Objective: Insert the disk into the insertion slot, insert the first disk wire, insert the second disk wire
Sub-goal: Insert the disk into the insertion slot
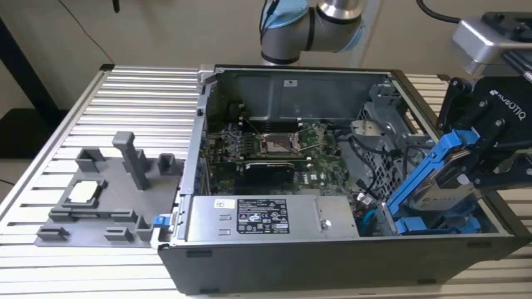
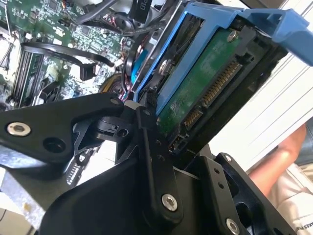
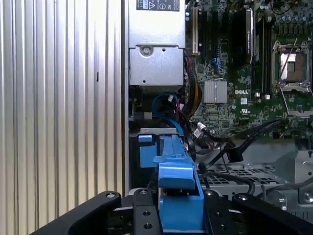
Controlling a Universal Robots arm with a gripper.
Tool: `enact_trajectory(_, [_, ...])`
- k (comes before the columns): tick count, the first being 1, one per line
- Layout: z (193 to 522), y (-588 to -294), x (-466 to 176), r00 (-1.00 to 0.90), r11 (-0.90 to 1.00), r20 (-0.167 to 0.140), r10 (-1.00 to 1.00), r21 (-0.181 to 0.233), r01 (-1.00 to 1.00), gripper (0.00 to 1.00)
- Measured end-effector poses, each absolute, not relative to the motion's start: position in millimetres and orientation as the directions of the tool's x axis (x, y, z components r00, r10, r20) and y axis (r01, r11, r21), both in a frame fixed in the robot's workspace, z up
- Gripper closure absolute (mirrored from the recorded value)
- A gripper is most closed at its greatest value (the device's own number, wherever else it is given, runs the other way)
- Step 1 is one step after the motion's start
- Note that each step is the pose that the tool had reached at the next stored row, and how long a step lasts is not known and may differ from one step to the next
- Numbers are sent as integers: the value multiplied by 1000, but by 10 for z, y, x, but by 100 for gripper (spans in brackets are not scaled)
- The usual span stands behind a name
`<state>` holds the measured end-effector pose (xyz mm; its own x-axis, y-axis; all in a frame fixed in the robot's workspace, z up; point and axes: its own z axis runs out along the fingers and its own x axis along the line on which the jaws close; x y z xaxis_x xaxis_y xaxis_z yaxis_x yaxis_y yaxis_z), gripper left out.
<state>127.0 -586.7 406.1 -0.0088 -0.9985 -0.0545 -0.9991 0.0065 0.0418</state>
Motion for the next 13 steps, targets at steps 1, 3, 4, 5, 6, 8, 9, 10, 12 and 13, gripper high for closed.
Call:
enact_trajectory(1, [4043, -5867, 1270, -9, 6, -55, -998, 42, -999, 67])
enact_trajectory(3, [4005, -5867, 1270, -9, 6, -55, -998, 42, -999, 67])
enact_trajectory(4, [3988, -5867, 1270, -9, 7, -55, -998, 42, -999, 67])
enact_trajectory(5, [3970, -5867, 1270, -9, 7, -55, -998, 42, -999, 67])
enact_trajectory(6, [3951, -5867, 1270, -9, 6, -55, -998, 42, -999, 67])
enact_trajectory(8, [3916, -5867, 1270, -9, 6, -55, -998, 42, -999, 67])
enact_trajectory(9, [3897, -5867, 1270, -9, 6, -55, -998, 42, -999, 67])
enact_trajectory(10, [3879, -5867, 1270, -9, 7, -55, -998, 42, -999, 67])
enact_trajectory(12, [3843, -5867, 1270, -9, 7, -55, -998, 42, -999, 67])
enact_trajectory(13, [3824, -5867, 1270, -9, 7, -55, -998, 42, -999, 67])
